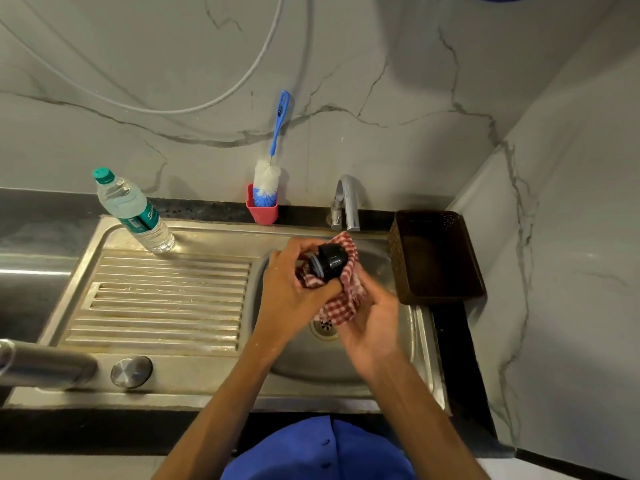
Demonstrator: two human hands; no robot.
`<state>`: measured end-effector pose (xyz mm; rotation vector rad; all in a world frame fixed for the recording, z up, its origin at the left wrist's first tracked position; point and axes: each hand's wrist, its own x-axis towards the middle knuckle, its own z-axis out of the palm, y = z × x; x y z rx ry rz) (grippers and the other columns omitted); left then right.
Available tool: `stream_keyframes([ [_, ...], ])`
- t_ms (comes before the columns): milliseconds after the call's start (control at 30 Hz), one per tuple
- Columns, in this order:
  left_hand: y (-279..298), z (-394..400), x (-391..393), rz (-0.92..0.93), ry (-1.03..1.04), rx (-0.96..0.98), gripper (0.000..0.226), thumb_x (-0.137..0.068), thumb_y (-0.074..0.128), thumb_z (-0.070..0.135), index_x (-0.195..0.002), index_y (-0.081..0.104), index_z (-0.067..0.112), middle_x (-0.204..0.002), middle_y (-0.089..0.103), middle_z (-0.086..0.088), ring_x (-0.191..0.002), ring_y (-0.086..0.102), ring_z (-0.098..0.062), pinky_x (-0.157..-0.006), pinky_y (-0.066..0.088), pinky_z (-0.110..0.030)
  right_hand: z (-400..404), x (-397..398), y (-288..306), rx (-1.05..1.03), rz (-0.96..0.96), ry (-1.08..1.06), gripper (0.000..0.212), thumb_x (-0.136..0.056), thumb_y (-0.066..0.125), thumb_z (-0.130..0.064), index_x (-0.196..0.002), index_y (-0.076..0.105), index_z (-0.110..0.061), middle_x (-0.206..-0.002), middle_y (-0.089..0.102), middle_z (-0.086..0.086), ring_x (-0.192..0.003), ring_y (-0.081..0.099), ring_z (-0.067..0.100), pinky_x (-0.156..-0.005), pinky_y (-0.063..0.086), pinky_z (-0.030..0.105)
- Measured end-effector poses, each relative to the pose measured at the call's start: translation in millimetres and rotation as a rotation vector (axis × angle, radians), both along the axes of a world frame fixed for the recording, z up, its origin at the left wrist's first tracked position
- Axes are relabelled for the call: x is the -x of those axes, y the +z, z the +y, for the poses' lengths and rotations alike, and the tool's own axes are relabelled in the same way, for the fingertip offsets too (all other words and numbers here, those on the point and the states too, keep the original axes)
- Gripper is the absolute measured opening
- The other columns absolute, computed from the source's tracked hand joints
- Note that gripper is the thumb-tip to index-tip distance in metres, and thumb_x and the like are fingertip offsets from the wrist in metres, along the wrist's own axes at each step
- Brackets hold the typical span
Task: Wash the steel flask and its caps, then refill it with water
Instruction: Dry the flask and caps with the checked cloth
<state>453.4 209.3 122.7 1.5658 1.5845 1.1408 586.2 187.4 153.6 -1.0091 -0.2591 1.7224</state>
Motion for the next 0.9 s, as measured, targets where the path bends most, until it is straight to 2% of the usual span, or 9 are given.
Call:
stream_keyframes([
  [133,0.8,-1.5,-4.1,-0.063,-0.02,-0.051,0.051,-0.079,0.091,0.041,-0.118,0.064,0.023,-0.109,0.073,0.015,-0.104,0.07,0.0,-0.09,0.055,-0.016,1.0,9.0,-11.8,-0.255,-0.235,0.004,0.037,-0.108,0.049,-0.019,-0.144,0.058,-0.016,-0.135,0.068,0.007,-0.125,0.065,0.025,-0.102,0.055,0.039],
  [233,-3.4,7.2,6.1,0.159,-0.178,-0.15,0.054,-0.072,0.096,0.032,-0.114,0.066,0.019,-0.107,0.069,0.017,-0.098,0.066,-0.001,-0.092,0.051,-0.018,8.3,0.6,-17.0,-0.408,-0.635,0.082,0.031,-0.11,0.046,-0.025,-0.137,0.06,-0.018,-0.127,0.071,0.002,-0.119,0.068,0.019,-0.099,0.057,0.036],
  [333,-5.1,10.3,13.3,0.207,-0.369,-0.155,0.056,-0.068,0.098,0.03,-0.114,0.069,0.019,-0.108,0.071,0.017,-0.099,0.066,-0.001,-0.094,0.053,-0.021,14.9,-5.7,-15.1,-0.307,-0.801,0.144,0.027,-0.11,0.044,-0.033,-0.127,0.062,-0.023,-0.113,0.073,-0.002,-0.103,0.073,0.009,-0.084,0.061,0.028],
  [400,-5.4,6.8,15.3,0.06,-0.408,-0.092,0.054,-0.071,0.098,0.023,-0.116,0.069,0.016,-0.11,0.075,0.012,-0.104,0.071,-0.007,-0.094,0.058,-0.028,18.1,-9.3,-14.2,-0.126,-0.708,0.135,0.032,-0.11,0.043,-0.039,-0.126,0.064,-0.022,-0.109,0.074,-0.001,-0.096,0.075,0.01,-0.074,0.06,0.025],
  [500,0.8,-3.0,9.4,-0.419,-0.206,0.113,0.044,-0.085,0.084,0.023,-0.124,0.064,0.016,-0.116,0.077,0.001,-0.111,0.073,-0.017,-0.096,0.061,-0.035,22.5,-18.0,-12.3,0.112,-0.331,0.107,0.048,-0.109,0.038,-0.047,-0.121,0.072,-0.014,-0.11,0.077,0.009,-0.098,0.075,0.024,-0.088,0.059,0.041],
  [567,3.3,-2.8,0.5,-0.566,-0.095,0.146,0.043,-0.093,0.073,0.026,-0.133,0.059,0.016,-0.124,0.074,0.0,-0.118,0.071,-0.017,-0.096,0.062,-0.037,22.3,-19.9,-15.7,0.191,-0.072,-0.004,0.05,-0.11,0.035,-0.041,-0.116,0.073,-0.008,-0.109,0.076,0.015,-0.094,0.075,0.027,-0.087,0.059,0.043],
  [733,-9.1,-2.6,-3.8,-0.212,0.07,0.042,0.045,-0.091,0.079,0.042,-0.132,0.061,0.034,-0.124,0.069,0.015,-0.116,0.067,-0.008,-0.091,0.059,-0.028,21.2,-19.1,-27.9,0.227,0.184,-0.198,0.048,-0.109,0.036,-0.03,-0.133,0.065,0.0,-0.136,0.063,0.026,-0.113,0.067,0.035,-0.097,0.059,0.045],
  [833,-13.2,-5.5,8.3,-0.02,0.07,0.034,0.038,-0.088,0.084,0.039,-0.118,0.061,0.041,-0.111,0.07,0.02,-0.101,0.066,-0.004,-0.083,0.056,-0.025,18.6,-21.5,-34.5,0.195,0.19,-0.199,0.046,-0.107,0.039,-0.027,-0.13,0.064,0.004,-0.125,0.066,0.026,-0.106,0.068,0.035,-0.099,0.057,0.046],
  [900,-10.7,-5.0,19.1,0.025,0.033,0.17,0.034,-0.084,0.087,0.035,-0.109,0.063,0.035,-0.101,0.07,0.016,-0.089,0.065,-0.001,-0.074,0.05,-0.014,14.2,-22.3,-35.6,0.165,0.186,-0.19,0.044,-0.106,0.04,-0.025,-0.123,0.067,0.004,-0.114,0.069,0.024,-0.1,0.069,0.034,-0.097,0.058,0.045],
])
